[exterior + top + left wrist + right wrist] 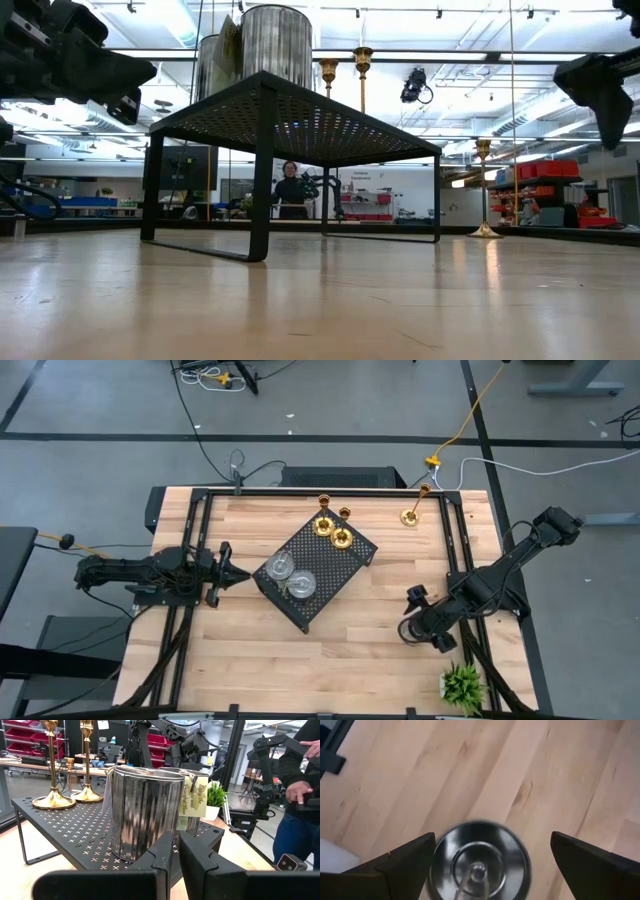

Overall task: Pick & Place candle stick holders
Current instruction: Put the scented candle on the shelf aligned with the other silver scented candle

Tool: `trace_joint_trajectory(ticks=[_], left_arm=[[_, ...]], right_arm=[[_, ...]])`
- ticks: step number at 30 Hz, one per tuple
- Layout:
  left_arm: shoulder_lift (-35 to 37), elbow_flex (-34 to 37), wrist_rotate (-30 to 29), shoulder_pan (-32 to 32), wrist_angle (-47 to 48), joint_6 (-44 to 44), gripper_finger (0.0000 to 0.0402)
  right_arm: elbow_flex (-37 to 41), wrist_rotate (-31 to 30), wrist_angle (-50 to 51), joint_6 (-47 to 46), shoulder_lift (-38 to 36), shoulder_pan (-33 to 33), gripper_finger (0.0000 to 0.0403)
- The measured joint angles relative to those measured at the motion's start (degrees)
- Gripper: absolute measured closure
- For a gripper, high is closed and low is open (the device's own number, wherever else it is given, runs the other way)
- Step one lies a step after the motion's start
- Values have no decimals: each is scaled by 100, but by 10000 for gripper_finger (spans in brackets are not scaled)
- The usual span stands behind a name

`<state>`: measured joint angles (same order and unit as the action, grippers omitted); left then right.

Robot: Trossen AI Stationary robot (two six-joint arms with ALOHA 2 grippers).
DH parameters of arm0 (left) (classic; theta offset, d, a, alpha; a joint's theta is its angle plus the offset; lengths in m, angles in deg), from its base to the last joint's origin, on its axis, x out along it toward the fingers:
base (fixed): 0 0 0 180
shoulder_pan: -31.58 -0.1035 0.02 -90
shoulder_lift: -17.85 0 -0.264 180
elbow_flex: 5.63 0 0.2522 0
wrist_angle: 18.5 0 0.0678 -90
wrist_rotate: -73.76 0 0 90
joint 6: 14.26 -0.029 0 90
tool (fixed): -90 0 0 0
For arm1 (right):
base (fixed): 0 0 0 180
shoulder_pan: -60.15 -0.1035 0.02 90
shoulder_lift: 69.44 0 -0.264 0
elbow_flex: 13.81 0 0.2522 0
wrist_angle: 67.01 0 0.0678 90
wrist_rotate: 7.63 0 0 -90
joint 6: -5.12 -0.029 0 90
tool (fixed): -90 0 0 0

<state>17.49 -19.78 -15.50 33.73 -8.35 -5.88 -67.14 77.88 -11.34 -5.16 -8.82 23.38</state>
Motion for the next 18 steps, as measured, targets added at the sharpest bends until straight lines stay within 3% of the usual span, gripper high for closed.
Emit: trace_joint_trajectory(ticks=[18], left_arm=[[2, -2, -2, 0, 0, 0, 362]], right_arm=[[0, 254, 88, -60, 108, -4, 3]])
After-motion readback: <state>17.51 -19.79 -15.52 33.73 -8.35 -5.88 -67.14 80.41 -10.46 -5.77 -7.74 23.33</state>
